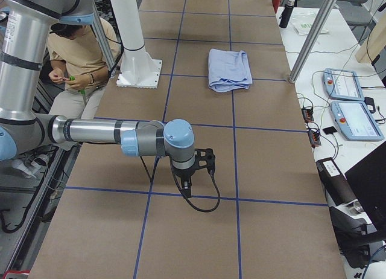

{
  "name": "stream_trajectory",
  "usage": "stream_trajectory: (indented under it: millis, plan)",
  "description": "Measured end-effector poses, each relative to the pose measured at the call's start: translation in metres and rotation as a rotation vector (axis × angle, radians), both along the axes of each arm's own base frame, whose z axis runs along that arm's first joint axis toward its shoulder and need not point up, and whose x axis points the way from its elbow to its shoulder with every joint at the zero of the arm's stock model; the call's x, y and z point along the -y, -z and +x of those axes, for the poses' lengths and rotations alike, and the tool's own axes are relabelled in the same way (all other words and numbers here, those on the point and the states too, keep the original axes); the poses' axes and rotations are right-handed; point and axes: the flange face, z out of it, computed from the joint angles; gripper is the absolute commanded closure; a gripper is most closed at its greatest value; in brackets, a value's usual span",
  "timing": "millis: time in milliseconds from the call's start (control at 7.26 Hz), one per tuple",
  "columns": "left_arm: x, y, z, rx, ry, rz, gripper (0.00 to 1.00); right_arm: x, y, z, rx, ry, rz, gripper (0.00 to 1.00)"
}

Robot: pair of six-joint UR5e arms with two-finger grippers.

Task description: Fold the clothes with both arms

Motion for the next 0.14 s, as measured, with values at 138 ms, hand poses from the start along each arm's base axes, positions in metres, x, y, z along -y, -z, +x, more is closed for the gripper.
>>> stream_trajectory:
  millis: [138]
  plan:
    - [0.0012, 0.0021, -0.0001, 0.0, 0.0, 0.005, 0.0, -0.0002, -0.0001, 0.0, 0.0, 0.0, 0.0, 0.0]
